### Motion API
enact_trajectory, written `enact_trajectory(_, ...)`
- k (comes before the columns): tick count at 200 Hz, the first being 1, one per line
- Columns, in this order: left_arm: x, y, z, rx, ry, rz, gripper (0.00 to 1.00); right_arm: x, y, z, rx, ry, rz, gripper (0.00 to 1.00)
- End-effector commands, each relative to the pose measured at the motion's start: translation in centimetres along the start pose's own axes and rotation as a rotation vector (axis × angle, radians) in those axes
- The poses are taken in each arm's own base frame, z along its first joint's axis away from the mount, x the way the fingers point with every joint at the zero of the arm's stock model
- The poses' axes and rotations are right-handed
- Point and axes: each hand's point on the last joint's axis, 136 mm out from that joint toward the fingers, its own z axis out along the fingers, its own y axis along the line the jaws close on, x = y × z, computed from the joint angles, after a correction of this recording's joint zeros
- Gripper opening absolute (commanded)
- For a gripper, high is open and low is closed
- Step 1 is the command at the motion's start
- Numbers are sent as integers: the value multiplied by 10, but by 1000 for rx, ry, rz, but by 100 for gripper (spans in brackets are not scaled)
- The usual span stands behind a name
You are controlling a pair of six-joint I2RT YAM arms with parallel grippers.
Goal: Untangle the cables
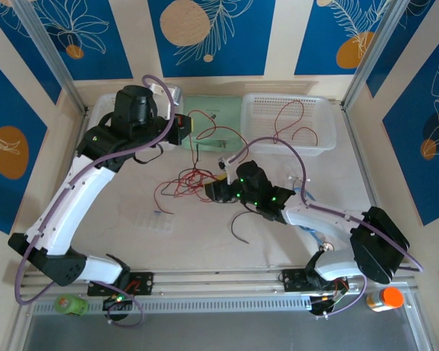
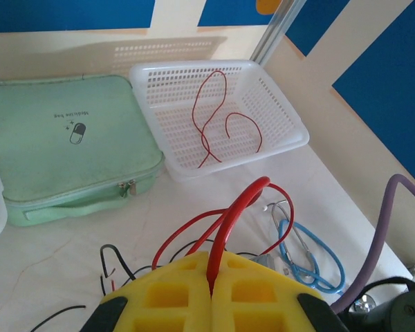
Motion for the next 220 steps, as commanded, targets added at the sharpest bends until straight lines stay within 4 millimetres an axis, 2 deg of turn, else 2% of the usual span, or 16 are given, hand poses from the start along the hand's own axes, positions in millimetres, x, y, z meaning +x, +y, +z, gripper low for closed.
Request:
enact_trajectory(1,-13,-16,-10,55,-40,-2,0,-35,-11,-1,104,-148,34,47)
enact_trajectory(20,-14,-18,-11,65,-45,-2,0,-44,-21,-2,169,-188,76,35)
enact_trajectory(37,-19,-21,-16,71,-64,3,1,-40,-33,6,249,-138,109,25)
enact_trajectory(51,-26,-22,-21,64,-87,13,1,-26,-44,14,306,-78,143,19)
enact_trajectory(79,-44,-23,-34,38,-141,44,1,12,-68,15,421,4,224,18)
enact_trajectory(109,-65,-28,-51,26,-217,69,2,56,-102,-2,579,103,291,16)
enact_trajectory(138,-83,-28,-67,-6,-287,92,2,102,-135,-31,745,197,365,11)
enact_trajectory(146,-87,-26,-71,-25,-304,98,2,113,-144,-41,791,216,390,4)
enact_trajectory(160,-93,-20,-79,-71,-332,113,2,128,-160,-61,873,245,430,0)
enact_trajectory(180,-99,-7,-89,-163,-368,136,3,132,-176,-84,927,248,484,0)
enact_trajectory(197,-98,3,-92,-225,-372,147,3,122,-177,-90,875,203,500,0)
enact_trajectory(207,-96,7,-91,-241,-367,150,3,110,-172,-87,800,162,490,7)
enact_trajectory(220,-91,8,-87,-233,-359,145,3,92,-160,-82,672,105,481,22)
